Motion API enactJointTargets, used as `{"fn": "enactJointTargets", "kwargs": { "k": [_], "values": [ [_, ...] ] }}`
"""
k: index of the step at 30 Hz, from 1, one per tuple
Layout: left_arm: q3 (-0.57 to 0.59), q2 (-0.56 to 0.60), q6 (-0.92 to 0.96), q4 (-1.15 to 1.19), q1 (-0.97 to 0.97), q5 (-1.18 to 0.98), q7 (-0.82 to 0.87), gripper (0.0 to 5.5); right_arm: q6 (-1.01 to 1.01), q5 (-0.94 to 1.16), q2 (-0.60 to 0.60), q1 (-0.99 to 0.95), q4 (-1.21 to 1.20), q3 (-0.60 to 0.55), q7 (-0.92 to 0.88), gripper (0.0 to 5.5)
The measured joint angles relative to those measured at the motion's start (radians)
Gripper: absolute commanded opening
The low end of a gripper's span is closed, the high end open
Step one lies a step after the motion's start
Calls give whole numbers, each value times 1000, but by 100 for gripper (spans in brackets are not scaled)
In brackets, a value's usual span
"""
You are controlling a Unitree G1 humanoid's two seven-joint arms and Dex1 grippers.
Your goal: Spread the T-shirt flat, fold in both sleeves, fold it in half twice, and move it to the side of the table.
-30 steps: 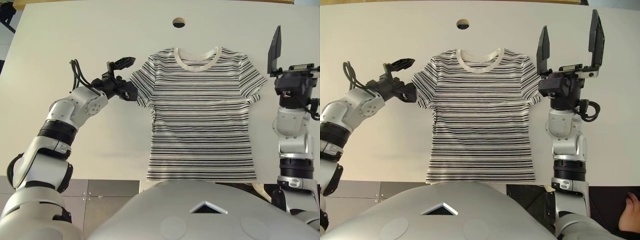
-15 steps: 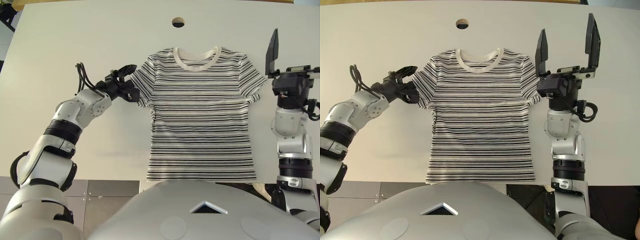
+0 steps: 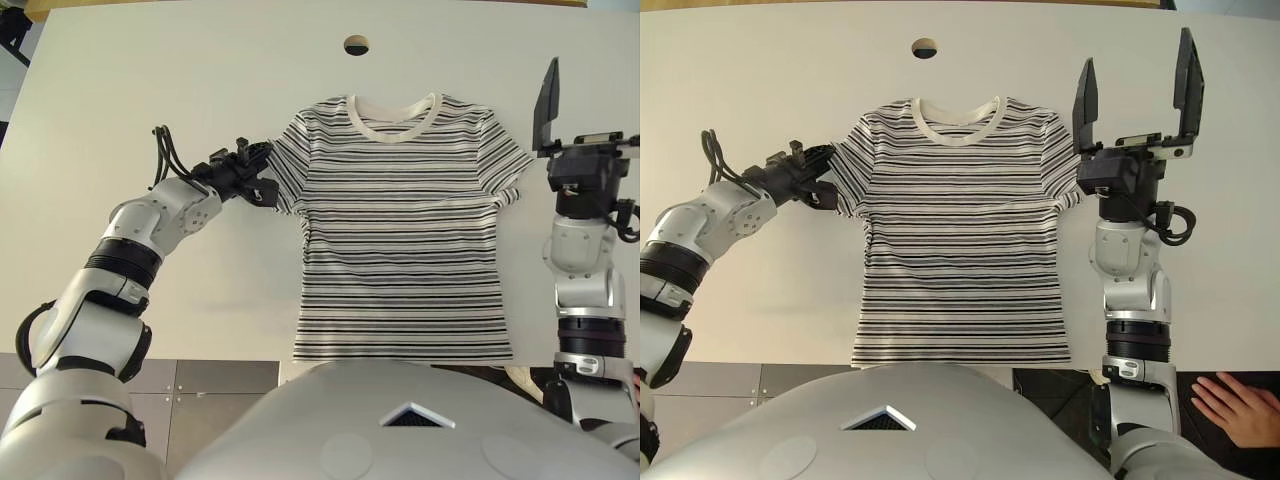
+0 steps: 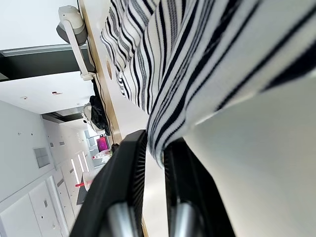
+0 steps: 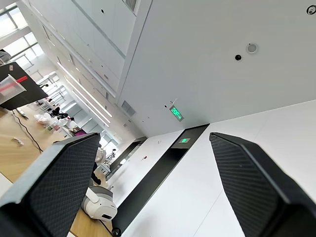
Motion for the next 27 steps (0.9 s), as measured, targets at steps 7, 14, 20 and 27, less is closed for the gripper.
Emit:
{"fn": "enactJointTargets", "kwargs": {
  "k": [7, 14, 20, 27],
  "values": [
    [51, 0, 30, -85, 67, -13, 61, 12, -6, 2, -1, 1, 0, 0, 1, 408],
    [114, -68, 41, -182, 145, -67, 133, 12, -7, 2, -2, 1, 17, 0, 0, 408],
    [118, -130, 34, -164, 141, -66, 168, 12, -8, 2, -2, 1, 47, 0, -4, 408],
    [104, -183, 32, -129, 52, -25, 192, 12, -12, 0, -2, -7, 105, 1, -22, 408]
  ]
}}
